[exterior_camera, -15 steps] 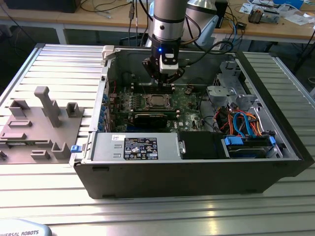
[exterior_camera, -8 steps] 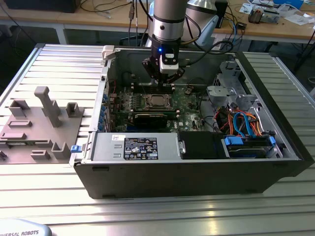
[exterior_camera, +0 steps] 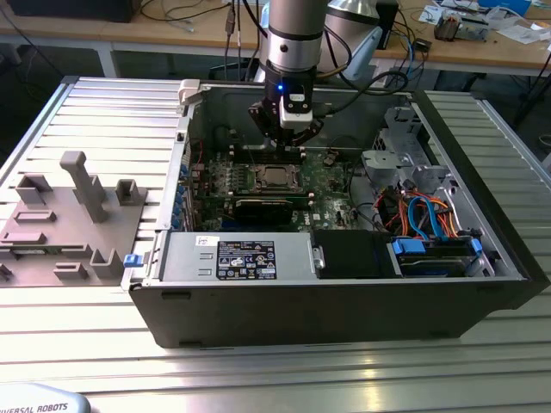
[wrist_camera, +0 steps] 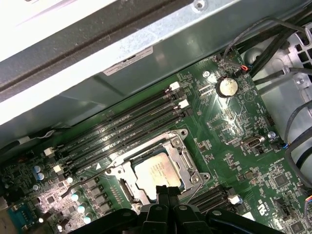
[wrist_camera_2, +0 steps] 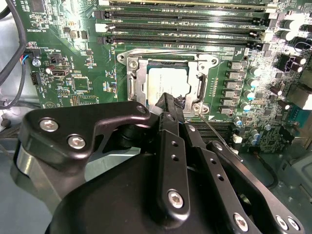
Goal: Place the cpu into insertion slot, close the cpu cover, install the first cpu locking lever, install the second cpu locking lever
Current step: 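Install the first cpu locking lever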
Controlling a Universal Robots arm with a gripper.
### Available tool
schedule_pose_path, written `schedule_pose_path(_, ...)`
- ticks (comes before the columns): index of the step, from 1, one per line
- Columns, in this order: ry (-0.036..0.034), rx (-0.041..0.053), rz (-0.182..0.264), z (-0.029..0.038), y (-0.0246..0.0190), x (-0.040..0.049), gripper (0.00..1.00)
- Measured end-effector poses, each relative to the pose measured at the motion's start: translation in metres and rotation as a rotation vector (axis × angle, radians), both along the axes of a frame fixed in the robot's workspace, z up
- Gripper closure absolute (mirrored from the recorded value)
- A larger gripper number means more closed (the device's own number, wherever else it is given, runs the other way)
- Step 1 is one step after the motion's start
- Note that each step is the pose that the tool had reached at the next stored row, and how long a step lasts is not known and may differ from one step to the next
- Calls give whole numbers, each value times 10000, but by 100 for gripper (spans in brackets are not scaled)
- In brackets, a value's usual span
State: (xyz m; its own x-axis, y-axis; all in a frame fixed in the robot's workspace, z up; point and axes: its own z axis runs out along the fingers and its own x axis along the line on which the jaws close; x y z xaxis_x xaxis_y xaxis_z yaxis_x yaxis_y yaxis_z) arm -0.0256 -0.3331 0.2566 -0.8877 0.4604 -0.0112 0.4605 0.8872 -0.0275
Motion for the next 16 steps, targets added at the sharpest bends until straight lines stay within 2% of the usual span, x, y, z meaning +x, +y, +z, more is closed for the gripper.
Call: schedule_pose_path(16,0,-10,142,-1,0,0,89)
